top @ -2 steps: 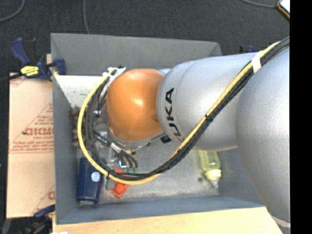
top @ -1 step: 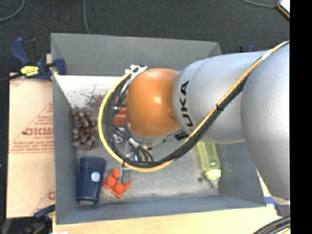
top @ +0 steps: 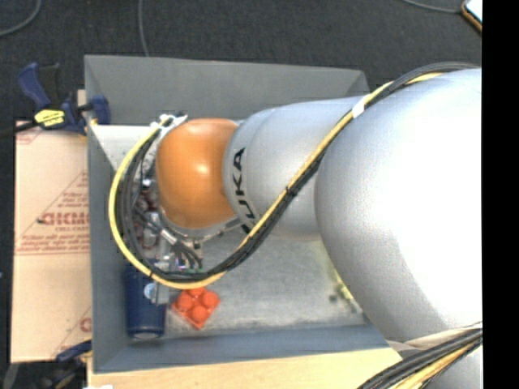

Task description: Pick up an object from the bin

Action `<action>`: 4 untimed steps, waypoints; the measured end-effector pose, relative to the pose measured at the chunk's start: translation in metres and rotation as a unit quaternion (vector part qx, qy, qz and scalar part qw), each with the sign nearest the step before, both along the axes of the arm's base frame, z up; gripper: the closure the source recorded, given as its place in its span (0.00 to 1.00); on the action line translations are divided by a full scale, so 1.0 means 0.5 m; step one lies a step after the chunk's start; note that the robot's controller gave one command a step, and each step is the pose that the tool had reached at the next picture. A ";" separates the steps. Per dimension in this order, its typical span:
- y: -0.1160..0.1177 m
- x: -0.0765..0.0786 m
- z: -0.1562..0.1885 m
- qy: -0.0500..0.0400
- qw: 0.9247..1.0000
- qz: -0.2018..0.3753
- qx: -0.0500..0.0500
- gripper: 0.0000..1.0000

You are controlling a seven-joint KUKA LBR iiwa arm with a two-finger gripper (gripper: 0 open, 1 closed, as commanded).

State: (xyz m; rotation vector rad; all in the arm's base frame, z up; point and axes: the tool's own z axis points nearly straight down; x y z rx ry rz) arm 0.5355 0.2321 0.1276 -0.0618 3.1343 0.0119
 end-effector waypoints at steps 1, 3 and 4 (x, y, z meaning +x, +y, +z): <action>-0.009 -0.088 0.013 -0.005 1.000 -0.017 -0.002 0.00; -0.046 -0.081 0.141 -0.008 1.000 -0.001 -0.001 0.00; -0.037 -0.087 0.229 -0.010 0.998 0.062 -0.002 0.00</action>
Offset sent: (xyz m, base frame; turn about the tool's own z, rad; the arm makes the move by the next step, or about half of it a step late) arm -0.0585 -0.0012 -0.0410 -0.0777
